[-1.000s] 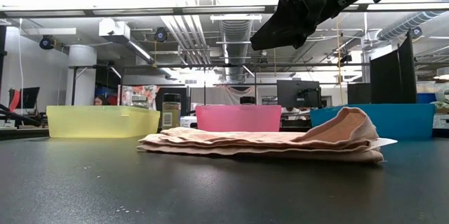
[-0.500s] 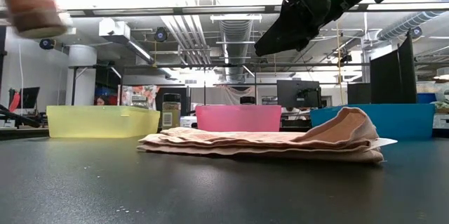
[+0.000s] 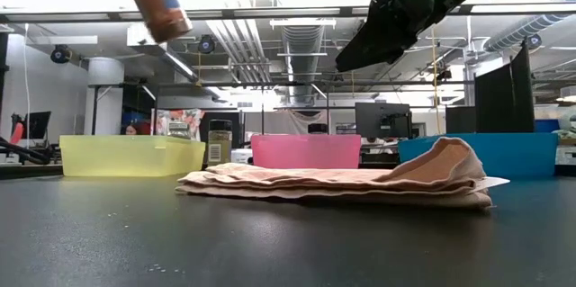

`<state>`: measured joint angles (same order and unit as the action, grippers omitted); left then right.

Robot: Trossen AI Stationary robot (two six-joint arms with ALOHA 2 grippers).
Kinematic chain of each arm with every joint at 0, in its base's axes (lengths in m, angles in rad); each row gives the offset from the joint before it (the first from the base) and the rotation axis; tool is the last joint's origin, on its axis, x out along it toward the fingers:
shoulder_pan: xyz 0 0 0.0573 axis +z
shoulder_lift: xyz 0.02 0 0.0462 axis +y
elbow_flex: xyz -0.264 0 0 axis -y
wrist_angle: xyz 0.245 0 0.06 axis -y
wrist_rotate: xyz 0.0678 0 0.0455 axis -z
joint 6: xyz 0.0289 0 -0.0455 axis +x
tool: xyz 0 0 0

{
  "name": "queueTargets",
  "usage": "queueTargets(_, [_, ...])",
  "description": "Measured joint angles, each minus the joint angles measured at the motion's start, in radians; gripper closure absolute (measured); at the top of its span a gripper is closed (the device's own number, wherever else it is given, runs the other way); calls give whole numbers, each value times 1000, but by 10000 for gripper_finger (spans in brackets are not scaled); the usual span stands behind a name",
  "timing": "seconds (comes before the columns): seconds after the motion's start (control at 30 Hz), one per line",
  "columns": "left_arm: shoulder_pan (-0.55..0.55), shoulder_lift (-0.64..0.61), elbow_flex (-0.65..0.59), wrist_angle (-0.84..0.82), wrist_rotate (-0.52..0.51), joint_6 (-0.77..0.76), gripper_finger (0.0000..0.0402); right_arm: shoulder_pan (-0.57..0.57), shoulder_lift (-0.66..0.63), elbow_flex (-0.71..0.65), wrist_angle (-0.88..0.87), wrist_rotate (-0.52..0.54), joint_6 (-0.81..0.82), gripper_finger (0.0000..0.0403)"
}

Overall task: Sort spices by type
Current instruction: Put the bottom black seasoning bottle into the pink bin

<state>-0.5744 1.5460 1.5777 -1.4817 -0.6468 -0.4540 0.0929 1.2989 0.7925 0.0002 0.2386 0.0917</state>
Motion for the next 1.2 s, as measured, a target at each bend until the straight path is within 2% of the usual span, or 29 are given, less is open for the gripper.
queueTargets(0.33, [177, -138, -3, 22, 1, 88, 217, -2, -10, 0, 5, 2, -25, 234])
queueTargets(0.63, [320, -174, -4, 22, 9, 146, 217, -2, -10, 0, 4, 2, -26, 249])
queueTargets(1.0, [329, -123, -19, 101, 51, 308, 217, -2, -10, -1, 4, 2, -25, 243])
queueTargets(1.2, [341, -108, -21, 101, 59, 326, 217, -2, -9, -1, 4, 2, -25, 235])
